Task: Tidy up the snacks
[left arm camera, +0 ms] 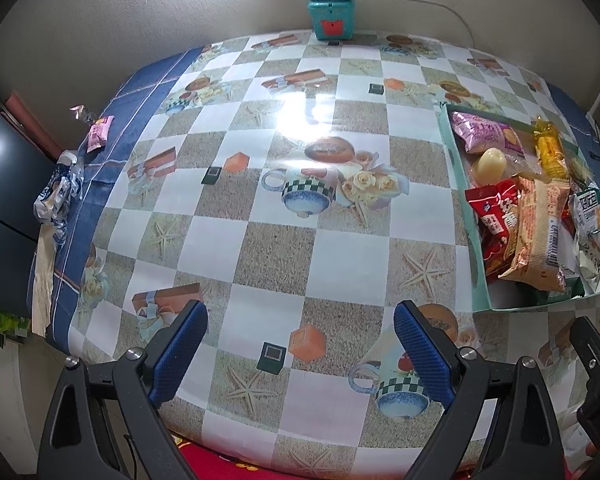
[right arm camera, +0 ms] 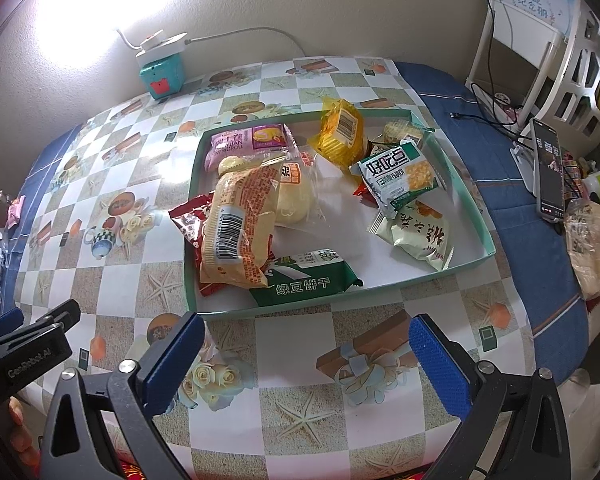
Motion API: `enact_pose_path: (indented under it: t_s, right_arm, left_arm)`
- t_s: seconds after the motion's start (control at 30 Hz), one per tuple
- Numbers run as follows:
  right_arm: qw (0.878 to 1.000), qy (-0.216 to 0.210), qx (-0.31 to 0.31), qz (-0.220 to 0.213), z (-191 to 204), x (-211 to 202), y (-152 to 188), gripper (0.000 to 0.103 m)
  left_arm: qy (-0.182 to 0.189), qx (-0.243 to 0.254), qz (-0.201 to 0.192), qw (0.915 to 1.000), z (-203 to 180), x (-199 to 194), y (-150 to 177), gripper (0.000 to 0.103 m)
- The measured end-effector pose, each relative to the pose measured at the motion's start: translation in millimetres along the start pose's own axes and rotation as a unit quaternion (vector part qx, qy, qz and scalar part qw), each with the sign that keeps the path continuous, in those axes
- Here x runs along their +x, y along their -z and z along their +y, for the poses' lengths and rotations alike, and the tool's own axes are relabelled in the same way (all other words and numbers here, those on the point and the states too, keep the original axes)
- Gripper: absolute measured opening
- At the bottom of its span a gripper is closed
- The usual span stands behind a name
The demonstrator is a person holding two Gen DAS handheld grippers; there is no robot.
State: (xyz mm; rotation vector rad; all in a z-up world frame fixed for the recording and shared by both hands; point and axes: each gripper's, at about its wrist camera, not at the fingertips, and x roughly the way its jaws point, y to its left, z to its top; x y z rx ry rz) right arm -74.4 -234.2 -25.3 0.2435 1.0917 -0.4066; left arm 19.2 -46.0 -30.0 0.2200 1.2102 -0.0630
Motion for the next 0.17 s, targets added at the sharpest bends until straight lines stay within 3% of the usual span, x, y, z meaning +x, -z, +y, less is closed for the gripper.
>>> enact_pose_path:
  t_s: [0.17]
  right_arm:
    - [1.000, 0.000, 0.000, 0.000, -0.4, 0.1, -0.6, 0.103]
  left_arm:
    - [0.002, -0.003, -0.002, 1.0000, -0.6, -0.8, -0.9, 0.095]
